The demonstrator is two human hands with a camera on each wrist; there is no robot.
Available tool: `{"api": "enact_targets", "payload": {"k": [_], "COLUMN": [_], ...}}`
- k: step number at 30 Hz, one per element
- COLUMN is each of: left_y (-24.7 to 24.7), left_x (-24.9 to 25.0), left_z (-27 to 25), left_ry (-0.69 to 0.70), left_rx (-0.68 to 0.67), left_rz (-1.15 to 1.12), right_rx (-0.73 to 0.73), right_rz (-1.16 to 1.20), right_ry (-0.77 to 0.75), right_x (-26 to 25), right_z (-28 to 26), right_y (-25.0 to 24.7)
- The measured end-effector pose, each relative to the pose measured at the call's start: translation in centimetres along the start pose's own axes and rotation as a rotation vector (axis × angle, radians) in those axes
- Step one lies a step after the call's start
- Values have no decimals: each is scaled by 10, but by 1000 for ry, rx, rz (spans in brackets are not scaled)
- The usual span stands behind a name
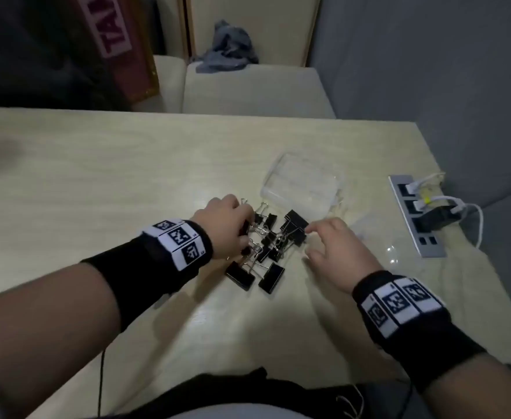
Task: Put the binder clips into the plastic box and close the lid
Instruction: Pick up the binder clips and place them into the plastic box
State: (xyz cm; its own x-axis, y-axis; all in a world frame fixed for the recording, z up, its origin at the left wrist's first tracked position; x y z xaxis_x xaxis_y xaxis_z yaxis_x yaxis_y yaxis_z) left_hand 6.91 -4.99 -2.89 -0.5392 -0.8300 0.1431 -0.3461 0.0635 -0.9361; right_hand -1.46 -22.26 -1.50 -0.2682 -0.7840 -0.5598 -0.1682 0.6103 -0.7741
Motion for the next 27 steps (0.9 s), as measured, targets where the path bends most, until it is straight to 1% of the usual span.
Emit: {"api": "enact_targets", "payload": {"k": [3,6,8,10,13,16,18,22,24,27], "left_y": [10,29,37,39,38,32,24,3,-3,-4], "left_x": [20,33,36,39,41,47,51,55,54,50], "left_z": [6,9,11,14,17,20,23,42,55,66], "left_ry": [80,108,102,112,134,158,161,114,87,50], "left_rx": [-47,-140,-181,-184,-176,-133,-72,63,71,24], "left_rz": [111,156,182,202,236,244,211,104,105,148], "right_rx": [-6,-108,-111,-85,-62,-51,-45,-20,16,51], "right_rz": [-116,-189,-188,-187,-208,-173,-133,-29,32,103], "right_ry": [-63,-1,19,16,40,54,64,108,122,142], "right_x": [-5,6,12,12,17,23,26,31,32,34], "right_z": [20,30,32,30,23,21,20,17,14,9], "right_y": [13,35,41,42,43,41,37,28,23,19]}}
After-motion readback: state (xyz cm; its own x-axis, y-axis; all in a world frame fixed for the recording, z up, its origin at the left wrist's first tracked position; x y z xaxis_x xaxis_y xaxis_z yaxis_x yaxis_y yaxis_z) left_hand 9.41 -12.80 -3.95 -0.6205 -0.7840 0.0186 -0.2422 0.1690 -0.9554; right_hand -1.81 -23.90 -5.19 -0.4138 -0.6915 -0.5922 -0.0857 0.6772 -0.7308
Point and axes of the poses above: each hand's wrist, its own z-axis towards the middle knuckle, its own y-axis out of the palm, x = y × z, the point moved 9 cm from there along z, towards the middle knuckle, and after that the axes turned 11 degrees about z, right-handed, at the moved point
